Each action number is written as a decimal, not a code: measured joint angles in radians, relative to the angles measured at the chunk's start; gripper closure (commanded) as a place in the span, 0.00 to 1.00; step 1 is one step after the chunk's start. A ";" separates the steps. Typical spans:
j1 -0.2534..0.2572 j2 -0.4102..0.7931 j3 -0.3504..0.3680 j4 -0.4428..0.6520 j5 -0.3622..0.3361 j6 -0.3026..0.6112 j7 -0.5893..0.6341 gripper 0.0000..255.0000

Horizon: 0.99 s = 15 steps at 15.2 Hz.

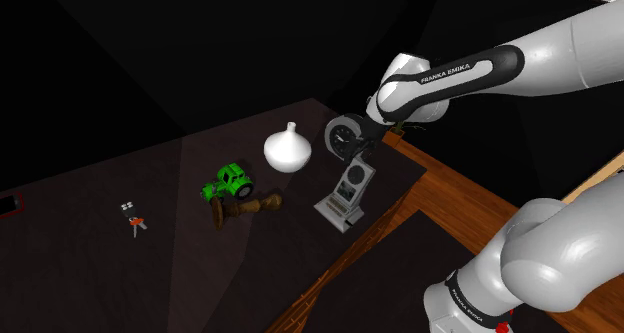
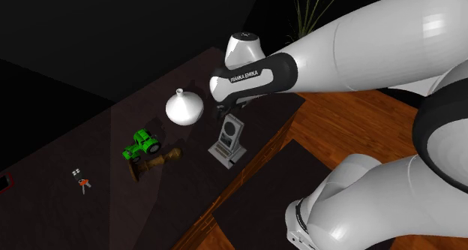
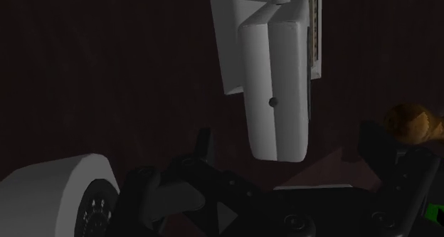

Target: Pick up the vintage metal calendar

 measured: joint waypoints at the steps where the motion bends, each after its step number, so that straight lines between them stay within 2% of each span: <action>1: 0.001 0.007 0.000 -0.002 0.003 0.009 -0.003 0.00; 2: 0.002 0.010 0.000 -0.004 0.005 0.014 -0.004 1.00; 12: 0.002 0.013 -0.001 -0.004 0.007 0.019 -0.007 1.00; 15: 0.000 -0.007 0.002 0.005 -0.003 -0.011 0.006 1.00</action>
